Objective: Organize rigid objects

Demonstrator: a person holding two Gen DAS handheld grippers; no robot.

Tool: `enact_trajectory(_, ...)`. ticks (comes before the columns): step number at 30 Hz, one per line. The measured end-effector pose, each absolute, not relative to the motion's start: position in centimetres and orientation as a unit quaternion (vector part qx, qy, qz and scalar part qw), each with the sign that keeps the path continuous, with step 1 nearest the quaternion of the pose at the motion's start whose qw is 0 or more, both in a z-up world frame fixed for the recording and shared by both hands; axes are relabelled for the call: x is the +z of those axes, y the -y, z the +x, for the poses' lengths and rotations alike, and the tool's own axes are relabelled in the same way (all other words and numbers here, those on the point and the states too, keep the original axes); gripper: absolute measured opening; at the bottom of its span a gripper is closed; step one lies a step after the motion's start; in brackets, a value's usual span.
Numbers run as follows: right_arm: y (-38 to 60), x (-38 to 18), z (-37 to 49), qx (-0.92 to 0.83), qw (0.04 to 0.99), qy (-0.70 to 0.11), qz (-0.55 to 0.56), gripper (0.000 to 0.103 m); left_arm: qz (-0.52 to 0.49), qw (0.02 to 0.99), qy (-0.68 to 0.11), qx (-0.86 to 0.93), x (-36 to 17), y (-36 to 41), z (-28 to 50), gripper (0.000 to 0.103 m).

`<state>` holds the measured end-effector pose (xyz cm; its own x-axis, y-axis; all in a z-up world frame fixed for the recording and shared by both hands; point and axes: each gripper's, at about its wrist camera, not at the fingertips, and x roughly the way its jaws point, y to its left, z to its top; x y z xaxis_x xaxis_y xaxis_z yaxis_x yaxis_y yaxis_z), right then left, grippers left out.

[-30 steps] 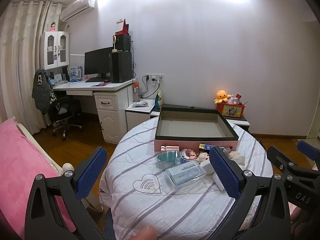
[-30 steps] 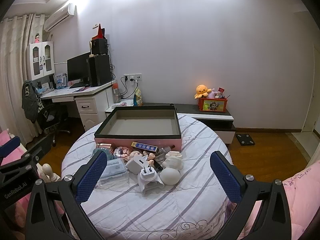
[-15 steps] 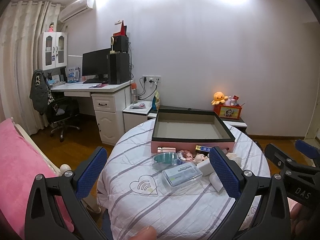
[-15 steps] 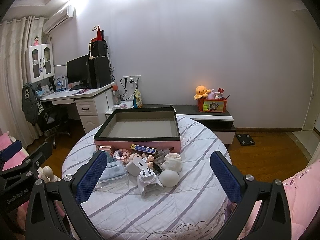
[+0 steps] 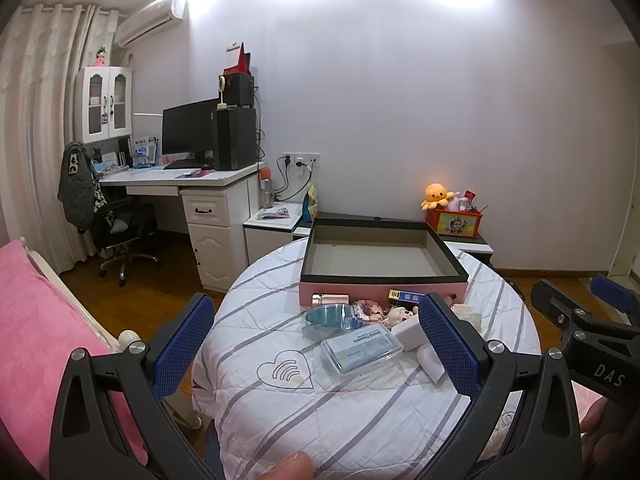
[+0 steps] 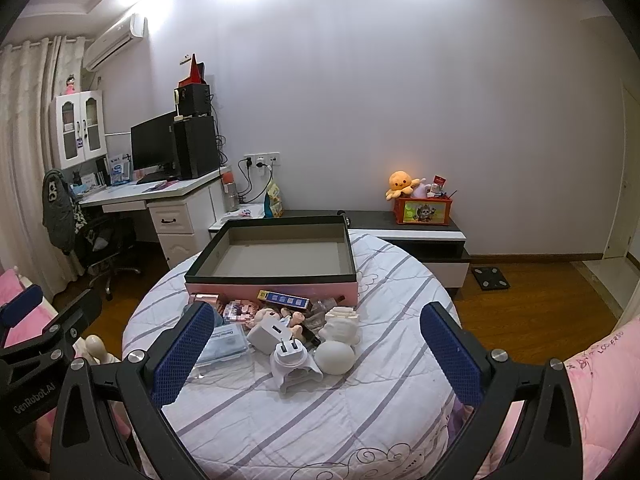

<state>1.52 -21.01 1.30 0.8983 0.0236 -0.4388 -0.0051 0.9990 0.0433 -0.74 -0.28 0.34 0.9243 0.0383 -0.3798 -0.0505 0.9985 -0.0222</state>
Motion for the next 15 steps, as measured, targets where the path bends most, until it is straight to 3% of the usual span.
enact_trajectory(15,21.10,1.54,1.66,0.007,0.975,-0.221,0.022,0.103,-0.017,0.983,-0.184,0.022,0.30,0.28,-0.87,0.103)
